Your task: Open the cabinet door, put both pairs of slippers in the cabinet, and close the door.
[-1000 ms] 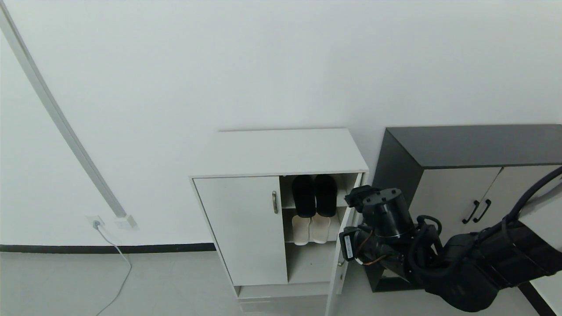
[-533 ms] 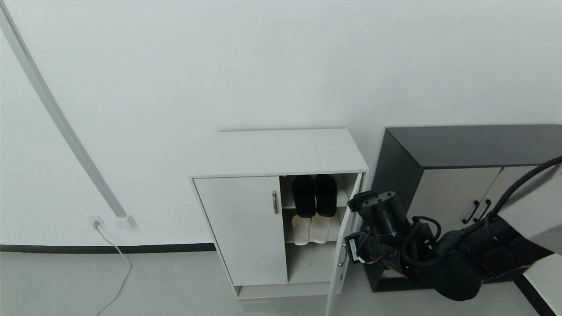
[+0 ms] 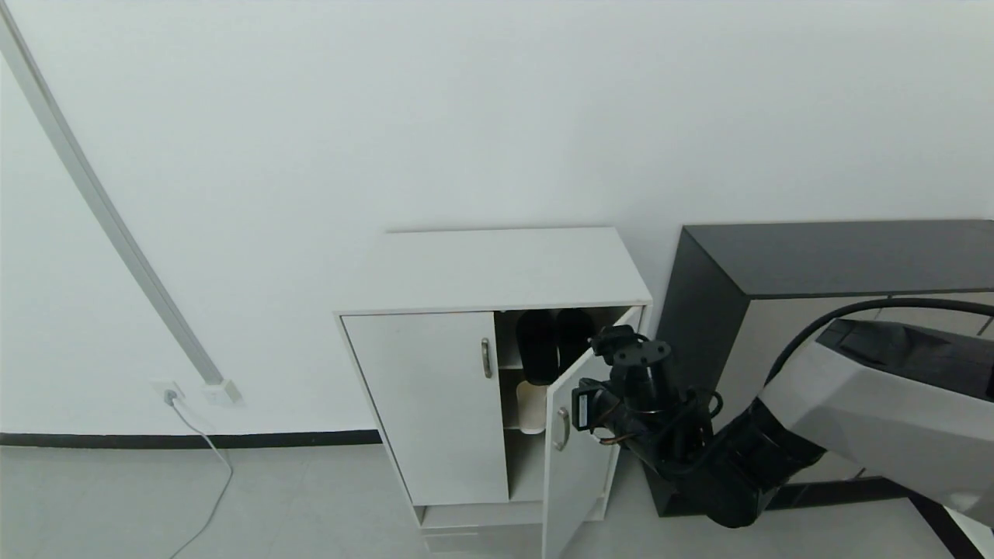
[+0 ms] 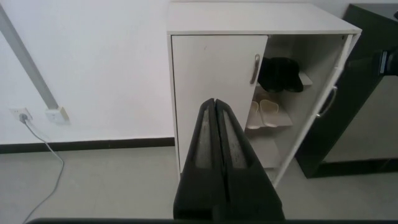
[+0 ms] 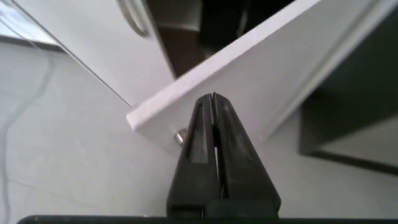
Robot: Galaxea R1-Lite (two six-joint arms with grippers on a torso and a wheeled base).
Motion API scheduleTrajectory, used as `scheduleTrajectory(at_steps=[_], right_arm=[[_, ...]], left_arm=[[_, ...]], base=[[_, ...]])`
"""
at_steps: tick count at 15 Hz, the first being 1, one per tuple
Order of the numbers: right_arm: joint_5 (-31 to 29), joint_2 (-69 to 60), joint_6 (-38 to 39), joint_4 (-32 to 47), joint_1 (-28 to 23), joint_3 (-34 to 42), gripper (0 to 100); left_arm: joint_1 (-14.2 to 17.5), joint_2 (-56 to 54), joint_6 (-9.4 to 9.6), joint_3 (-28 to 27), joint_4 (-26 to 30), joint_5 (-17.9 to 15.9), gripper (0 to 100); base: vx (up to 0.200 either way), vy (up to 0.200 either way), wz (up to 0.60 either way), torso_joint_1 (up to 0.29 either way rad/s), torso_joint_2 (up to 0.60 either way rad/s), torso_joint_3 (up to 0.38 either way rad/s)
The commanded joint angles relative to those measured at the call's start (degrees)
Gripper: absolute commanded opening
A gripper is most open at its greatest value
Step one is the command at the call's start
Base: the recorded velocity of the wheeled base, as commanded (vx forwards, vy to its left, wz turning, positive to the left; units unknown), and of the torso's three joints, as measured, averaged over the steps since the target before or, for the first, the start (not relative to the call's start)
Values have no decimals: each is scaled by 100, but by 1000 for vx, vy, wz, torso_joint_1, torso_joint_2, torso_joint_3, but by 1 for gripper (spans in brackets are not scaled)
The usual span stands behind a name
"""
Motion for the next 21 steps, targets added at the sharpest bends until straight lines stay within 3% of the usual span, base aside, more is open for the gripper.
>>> scheduleTrajectory(at_steps=[1, 6, 9, 19, 21], right_arm=[[155, 66, 6, -312, 0, 274, 0], [1676, 101, -38, -1991, -52, 1505, 0], [2150, 294, -284, -2800, -70, 1979, 0], [2168, 479, -354, -2984, -61, 2006, 0], [2168, 470, -354, -2993, -61, 1997, 0]], left_arm=[[2, 7, -2, 5, -1, 7, 0], [2, 7, 16, -4, -1, -2, 0], [2, 7, 25, -4, -1, -2, 0], [2, 7, 16, 5, -1, -2, 0], [2, 7, 7, -4, -1, -11, 0]], base=[[0, 0, 0, 0, 0, 0], [0, 0, 0, 0, 0, 0], [133, 0, 0, -2, 5, 5], [200, 0, 0, 5, 1, 3], [0, 0, 0, 0, 0, 0]])
